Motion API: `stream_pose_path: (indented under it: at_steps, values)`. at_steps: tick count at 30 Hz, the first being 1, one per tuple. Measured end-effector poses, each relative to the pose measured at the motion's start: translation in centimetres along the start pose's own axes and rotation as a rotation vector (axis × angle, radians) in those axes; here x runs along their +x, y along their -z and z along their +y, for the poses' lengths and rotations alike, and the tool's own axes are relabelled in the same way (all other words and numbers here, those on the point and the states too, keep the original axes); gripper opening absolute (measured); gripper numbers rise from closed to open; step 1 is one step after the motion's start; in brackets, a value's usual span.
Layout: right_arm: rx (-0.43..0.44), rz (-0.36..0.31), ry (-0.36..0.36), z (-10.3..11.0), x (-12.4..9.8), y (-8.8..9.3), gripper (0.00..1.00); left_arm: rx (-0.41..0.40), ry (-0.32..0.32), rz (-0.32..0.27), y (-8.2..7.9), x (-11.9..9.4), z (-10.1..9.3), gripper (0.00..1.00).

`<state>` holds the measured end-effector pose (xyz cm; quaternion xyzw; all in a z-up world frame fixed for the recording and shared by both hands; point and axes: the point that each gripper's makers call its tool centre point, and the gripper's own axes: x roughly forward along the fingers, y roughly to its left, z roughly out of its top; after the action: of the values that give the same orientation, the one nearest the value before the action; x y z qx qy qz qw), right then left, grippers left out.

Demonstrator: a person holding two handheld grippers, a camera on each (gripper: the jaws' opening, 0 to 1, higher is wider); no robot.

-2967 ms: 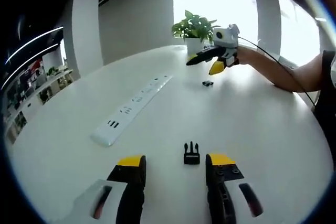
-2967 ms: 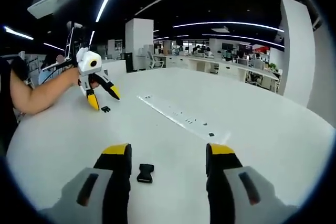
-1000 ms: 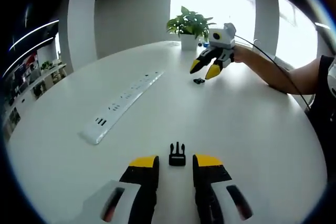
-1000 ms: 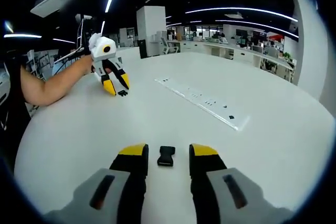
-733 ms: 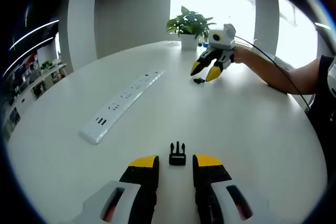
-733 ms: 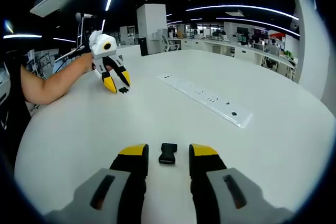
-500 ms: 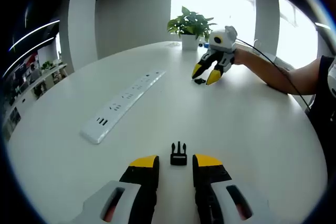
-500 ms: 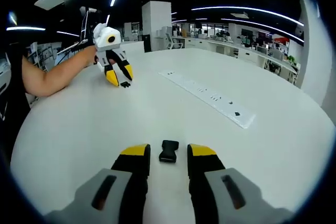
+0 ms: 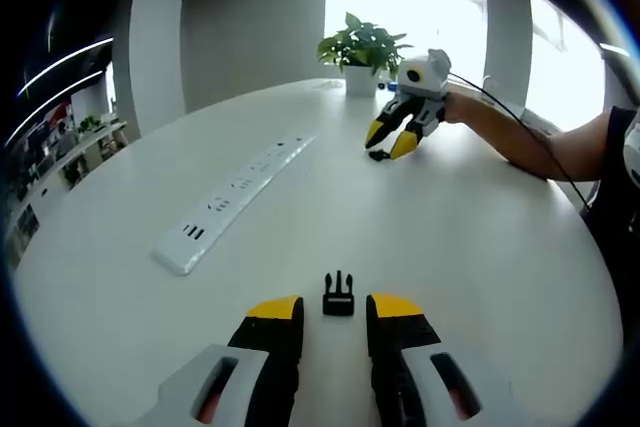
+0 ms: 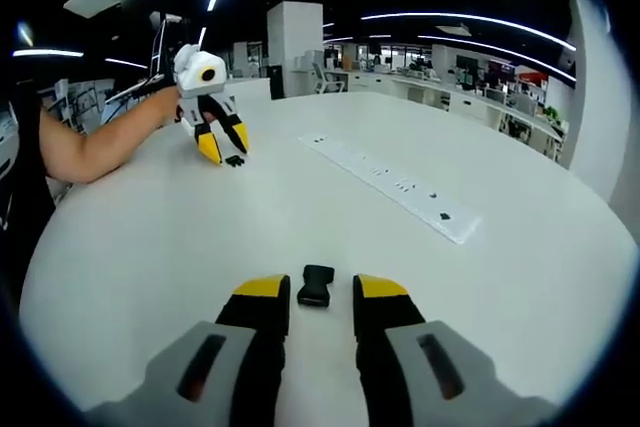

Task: Snap the two parts of the plastic buckle together until the buckle closes and remains connected.

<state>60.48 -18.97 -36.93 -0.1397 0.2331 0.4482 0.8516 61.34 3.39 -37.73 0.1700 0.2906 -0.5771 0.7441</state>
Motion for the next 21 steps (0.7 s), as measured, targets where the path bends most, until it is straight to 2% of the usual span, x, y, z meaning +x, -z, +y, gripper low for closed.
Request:
stream_pose_path:
  at_steps: [21]
  values:
    - [-0.011, 0.031, 0.009, -0.23, -0.23, 0.52, 0.19, 0.011, -0.023, 0.015, 0.31, 0.05, 0.35, 0.22]
